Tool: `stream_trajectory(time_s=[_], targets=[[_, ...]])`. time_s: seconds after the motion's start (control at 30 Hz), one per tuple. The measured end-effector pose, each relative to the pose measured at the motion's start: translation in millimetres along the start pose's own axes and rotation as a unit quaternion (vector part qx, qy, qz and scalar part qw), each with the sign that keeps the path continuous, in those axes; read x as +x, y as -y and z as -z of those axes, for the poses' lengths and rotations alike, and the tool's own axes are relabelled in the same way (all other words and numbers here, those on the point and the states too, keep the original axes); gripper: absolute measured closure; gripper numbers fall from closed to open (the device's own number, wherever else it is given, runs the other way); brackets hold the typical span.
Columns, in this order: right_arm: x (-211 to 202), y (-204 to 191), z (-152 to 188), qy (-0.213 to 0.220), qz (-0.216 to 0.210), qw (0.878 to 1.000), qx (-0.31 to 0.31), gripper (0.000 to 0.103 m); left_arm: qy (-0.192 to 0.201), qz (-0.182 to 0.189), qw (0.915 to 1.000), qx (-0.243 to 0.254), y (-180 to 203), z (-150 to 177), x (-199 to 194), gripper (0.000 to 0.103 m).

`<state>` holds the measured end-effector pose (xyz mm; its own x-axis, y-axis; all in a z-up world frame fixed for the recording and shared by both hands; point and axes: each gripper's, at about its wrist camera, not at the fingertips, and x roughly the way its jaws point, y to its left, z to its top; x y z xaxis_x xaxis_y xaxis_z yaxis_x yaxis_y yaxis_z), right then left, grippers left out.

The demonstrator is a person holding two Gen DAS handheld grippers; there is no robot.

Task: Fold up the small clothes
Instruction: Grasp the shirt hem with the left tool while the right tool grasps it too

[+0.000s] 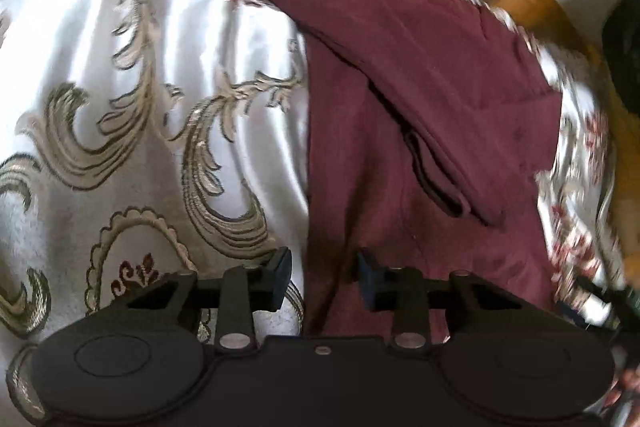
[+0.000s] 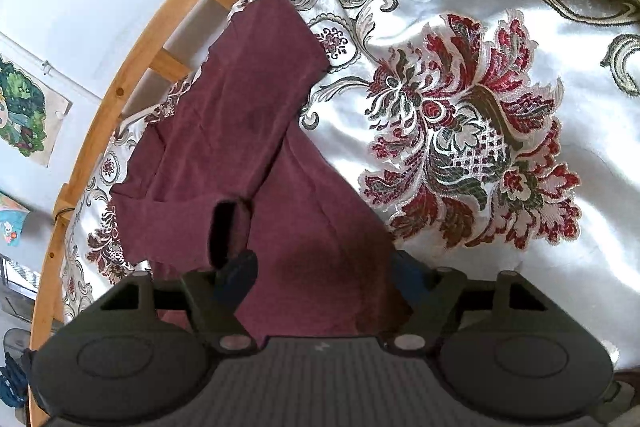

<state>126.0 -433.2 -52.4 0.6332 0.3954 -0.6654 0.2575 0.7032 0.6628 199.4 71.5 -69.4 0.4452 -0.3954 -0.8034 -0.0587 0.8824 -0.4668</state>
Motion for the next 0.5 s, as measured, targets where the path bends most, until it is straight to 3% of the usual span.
stream_trajectory(time_s=[0.4, 0.5], targets=[[1, 7, -2, 0.0, 0.007, 1.0, 0.018, 0.024, 0.022, 0.005, 0.9971, -0.073, -21, -3, -14, 0.065], [2, 8, -2, -0.002, 0.005, 1.0, 0.022, 0.024, 0.009, 0.004, 0.9973, -0.073, -21, -3, -10, 0.065]])
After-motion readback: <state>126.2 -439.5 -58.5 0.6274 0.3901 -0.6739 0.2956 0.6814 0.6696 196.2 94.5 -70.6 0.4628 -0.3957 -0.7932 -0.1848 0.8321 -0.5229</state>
